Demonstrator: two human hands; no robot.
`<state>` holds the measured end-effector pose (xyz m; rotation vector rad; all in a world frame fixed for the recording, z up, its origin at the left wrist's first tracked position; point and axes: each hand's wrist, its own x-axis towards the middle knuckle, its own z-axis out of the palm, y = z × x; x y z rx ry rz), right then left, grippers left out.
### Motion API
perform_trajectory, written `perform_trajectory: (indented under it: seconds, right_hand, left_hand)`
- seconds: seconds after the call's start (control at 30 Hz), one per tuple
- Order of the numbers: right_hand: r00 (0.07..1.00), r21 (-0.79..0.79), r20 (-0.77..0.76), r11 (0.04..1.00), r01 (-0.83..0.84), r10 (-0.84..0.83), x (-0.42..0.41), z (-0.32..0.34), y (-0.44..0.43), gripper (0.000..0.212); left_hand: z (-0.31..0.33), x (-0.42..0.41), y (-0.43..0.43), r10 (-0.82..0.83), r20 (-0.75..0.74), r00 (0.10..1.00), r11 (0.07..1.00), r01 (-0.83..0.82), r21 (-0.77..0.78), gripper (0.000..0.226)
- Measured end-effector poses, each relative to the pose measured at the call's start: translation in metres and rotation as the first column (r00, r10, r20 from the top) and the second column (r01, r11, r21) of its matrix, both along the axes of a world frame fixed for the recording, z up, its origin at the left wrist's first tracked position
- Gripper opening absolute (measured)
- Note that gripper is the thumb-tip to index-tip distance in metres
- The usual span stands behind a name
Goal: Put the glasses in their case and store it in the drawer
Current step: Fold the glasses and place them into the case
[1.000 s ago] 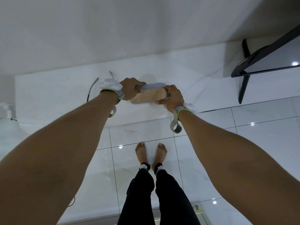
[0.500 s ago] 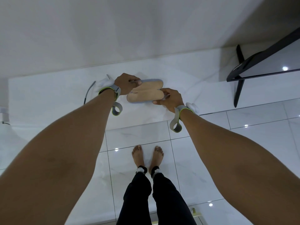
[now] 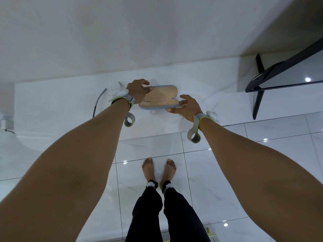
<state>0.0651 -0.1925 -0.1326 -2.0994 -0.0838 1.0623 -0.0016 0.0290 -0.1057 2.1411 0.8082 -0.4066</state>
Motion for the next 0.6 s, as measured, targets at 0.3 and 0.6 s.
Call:
perform_trajectory:
  seconds: [0.3, 0.6]
  right_hand:
    - [0.886, 0.073, 0.462, 0.997, 0.003, -0.036, -0.011, 0.058, 0.086, 0.047]
    - [0.691, -0.304, 0.410, 0.804, -0.511, 0.595, -0.080, 0.028, 0.202, 0.043]
  left_hand:
    - [0.031, -0.072, 0.074, 0.292, 0.037, 0.956, 0.941, -0.294, 0.166, 0.024]
    - [-0.004, -0.147, 0.109, 0.323, -0.200, 0.925, 0.938, -0.284, 0.198, 0.042]
